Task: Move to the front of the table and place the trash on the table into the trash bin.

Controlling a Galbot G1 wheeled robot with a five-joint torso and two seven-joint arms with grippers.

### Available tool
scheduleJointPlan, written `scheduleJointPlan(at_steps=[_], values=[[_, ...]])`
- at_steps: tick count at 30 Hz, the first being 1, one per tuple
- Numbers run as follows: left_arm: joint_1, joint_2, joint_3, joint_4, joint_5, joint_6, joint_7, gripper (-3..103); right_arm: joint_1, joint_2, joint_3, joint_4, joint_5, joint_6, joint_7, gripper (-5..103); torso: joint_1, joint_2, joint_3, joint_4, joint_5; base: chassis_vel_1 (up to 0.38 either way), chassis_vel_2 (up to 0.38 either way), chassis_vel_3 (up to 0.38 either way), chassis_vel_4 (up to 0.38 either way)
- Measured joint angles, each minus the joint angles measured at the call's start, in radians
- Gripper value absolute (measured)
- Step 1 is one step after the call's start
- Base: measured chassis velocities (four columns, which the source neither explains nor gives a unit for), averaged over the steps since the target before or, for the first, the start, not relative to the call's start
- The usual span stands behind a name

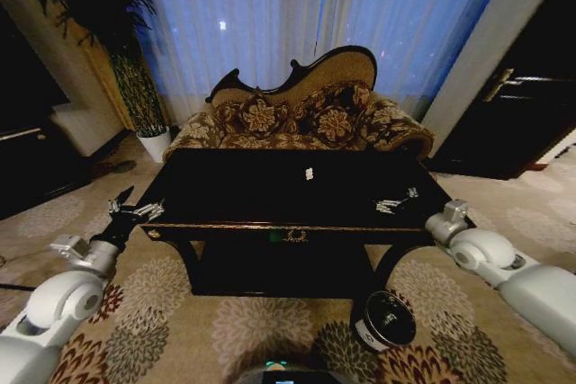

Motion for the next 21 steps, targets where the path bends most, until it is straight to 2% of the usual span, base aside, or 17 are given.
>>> scheduleJointPlan(at_steps=[9,13,21], values=[[0.000,0.000,0.000,0.000,0.000,0.000,0.000,100,0.171,0.016,-0.148,-0.066,-0.002,0.003,-0.039,100,0.000,0.000,0.000,0.0001,-0.0004,0.000,0.000,0.000,0.000],[0.000,0.000,0.000,0.000,0.000,0.000,0.000,100,0.286,0.045,-0.265,-0.119,-0.002,0.003,-0.046,100,0.000,0.000,0.000,0.0002,-0.0001,0.000,0.000,0.000,0.000],[0.000,0.000,0.000,0.000,0.000,0.000,0.000,100,0.447,0.076,-0.415,-0.162,-0.004,0.000,-0.057,100,0.000,0.000,0.000,0.0000,-0.0001,0.000,0.000,0.000,0.000]])
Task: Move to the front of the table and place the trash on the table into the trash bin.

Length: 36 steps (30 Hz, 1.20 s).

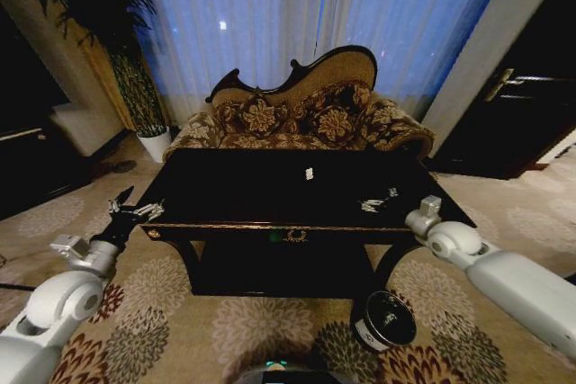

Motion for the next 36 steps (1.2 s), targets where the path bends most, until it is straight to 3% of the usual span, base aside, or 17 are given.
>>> scheduleJointPlan(at_steps=[8,36], values=[[0.000,0.000,0.000,0.000,0.000,0.000,0.000,100,0.182,0.028,-0.174,-0.022,0.014,-0.019,0.011,100,0.000,0.000,0.000,0.0002,-0.0003,0.000,0.000,0.000,0.000],[0.000,0.000,0.000,0.000,0.000,0.000,0.000,100,0.568,0.185,-0.580,-0.169,0.037,-0.046,0.033,100,0.000,0.000,0.000,0.0002,-0.0001,0.000,0.000,0.000,0.000]])
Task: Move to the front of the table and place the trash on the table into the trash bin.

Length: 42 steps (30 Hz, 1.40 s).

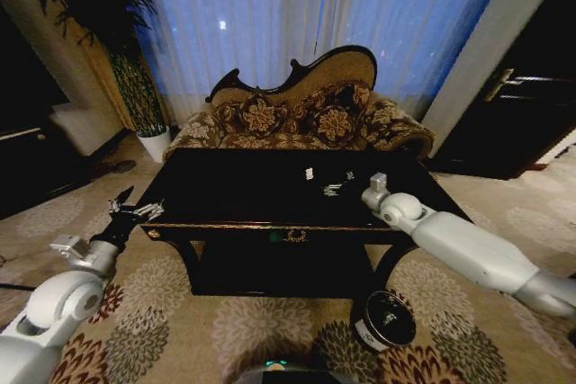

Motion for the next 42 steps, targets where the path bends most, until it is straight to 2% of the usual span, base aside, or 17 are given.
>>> scheduleJointPlan(at_steps=[6,16,28,30,32,35,36,38,39,41,42], values=[[0.000,0.000,0.000,0.000,0.000,0.000,0.000,100,0.048,0.050,-0.063,-0.050,0.003,-0.001,-0.005,100,0.000,0.000,0.000,-0.0001,-0.0001,0.000,0.000,0.000,0.000],[0.000,0.000,0.000,0.000,0.000,0.000,0.000,100,0.101,0.085,-0.122,-0.075,0.017,-0.002,-0.007,100,0.000,0.000,0.000,-0.0002,-0.0001,0.000,0.000,0.000,0.000],[0.000,0.000,0.000,0.000,0.000,0.000,0.000,100,0.124,0.158,-0.142,-0.131,0.019,0.001,-0.008,100,0.000,0.000,0.000,0.0000,0.0000,0.000,0.000,0.000,0.000],[0.000,0.000,0.000,0.000,0.000,0.000,0.000,100,0.126,0.164,-0.142,-0.136,0.014,0.003,-0.008,103,0.000,0.000,0.000,0.0000,0.0000,0.000,0.000,0.000,0.000],[0.000,0.000,0.000,0.000,0.000,0.000,0.000,100,0.127,0.165,-0.142,-0.137,0.011,0.003,-0.007,100,0.000,0.000,0.000,0.0001,0.0000,0.000,0.000,0.000,0.000],[0.000,0.000,0.000,0.000,0.000,0.000,0.000,100,0.129,0.159,-0.142,-0.136,0.006,0.007,-0.004,84,0.000,0.000,0.000,0.0001,0.0001,0.000,0.000,0.000,0.000],[0.000,0.000,0.000,0.000,0.000,0.000,0.000,100,0.129,0.159,-0.142,-0.136,0.006,0.007,-0.004,84,0.000,0.000,0.000,0.0001,0.0001,0.000,0.000,0.000,0.000],[0.000,0.000,0.000,0.000,0.000,0.000,0.000,100,0.130,0.153,-0.141,-0.131,0.005,0.007,-0.004,73,0.000,0.000,0.000,0.0000,0.0001,0.000,0.000,0.000,0.000],[0.000,0.000,0.000,0.000,0.000,0.000,0.000,100,0.130,0.151,-0.140,-0.130,0.005,0.007,-0.004,73,0.000,0.000,0.000,-0.0001,0.0001,0.000,0.000,0.000,0.000],[0.000,0.000,0.000,0.000,0.000,0.000,0.000,100,0.130,0.147,-0.138,-0.127,0.005,0.008,-0.003,62,0.000,0.000,0.000,0.0000,0.0002,0.000,0.000,0.000,0.000],[0.000,0.000,0.000,0.000,0.000,0.000,0.000,100,0.130,0.147,-0.138,-0.127,0.005,0.008,-0.003,62,0.000,0.000,0.000,0.0000,0.0002,0.000,0.000,0.000,0.000]])
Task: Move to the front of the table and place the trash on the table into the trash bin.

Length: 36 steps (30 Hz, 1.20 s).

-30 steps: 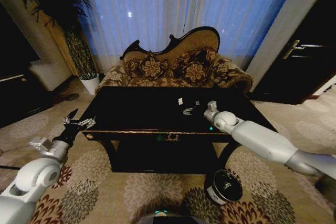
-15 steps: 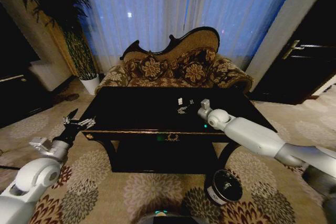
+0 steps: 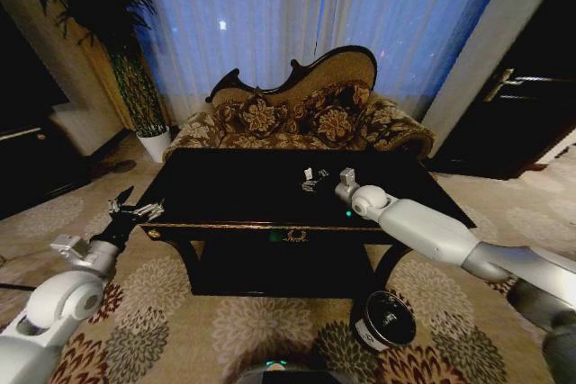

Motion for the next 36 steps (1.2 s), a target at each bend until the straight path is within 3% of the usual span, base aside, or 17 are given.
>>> scheduleJointPlan(at_steps=[3,8,15,23,27,31,32,36], values=[[0.000,0.000,0.000,0.000,0.000,0.000,0.000,100,0.000,-0.008,0.006,0.009,0.002,0.000,0.002,46,0.000,0.000,0.000,0.0000,0.0000,0.000,0.000,0.000,0.000],[0.000,0.000,0.000,0.000,0.000,0.000,0.000,100,-0.003,-0.018,0.016,0.019,0.003,0.000,0.004,36,0.000,0.000,0.000,0.0000,-0.0001,0.000,0.000,0.000,0.000],[0.000,0.000,0.000,0.000,0.000,0.000,0.000,100,-0.018,-0.029,0.037,0.036,0.005,-0.002,0.011,3,0.000,0.000,0.000,0.0000,-0.0001,0.000,0.000,0.000,0.000],[0.000,0.000,0.000,0.000,0.000,0.000,0.000,100,-0.059,-0.076,0.093,0.090,0.007,-0.005,0.023,0,0.000,0.000,0.000,0.0002,0.0000,0.000,0.000,0.000,0.000],[0.000,0.000,0.000,0.000,0.000,0.000,0.000,100,-0.114,-0.151,0.183,0.170,0.019,-0.009,0.031,0,0.000,0.000,0.000,0.0001,0.0001,0.000,0.000,0.000,0.000],[0.000,0.000,0.000,0.000,0.000,0.000,0.000,100,-0.310,-0.272,0.432,0.297,0.031,-0.024,0.037,0,0.000,0.000,0.000,0.0001,-0.0001,0.000,0.000,0.000,0.000],[0.000,0.000,0.000,0.000,0.000,0.000,0.000,100,-0.310,-0.272,0.432,0.297,0.031,-0.024,0.037,0,0.000,0.000,0.000,0.0001,-0.0001,0.000,0.000,0.000,0.000],[0.000,0.000,0.000,0.000,0.000,0.000,0.000,100,-0.566,-0.380,0.694,0.384,0.024,-0.002,0.023,0,0.000,0.000,0.000,-0.0006,-0.0002,0.000,0.000,0.000,0.000]])
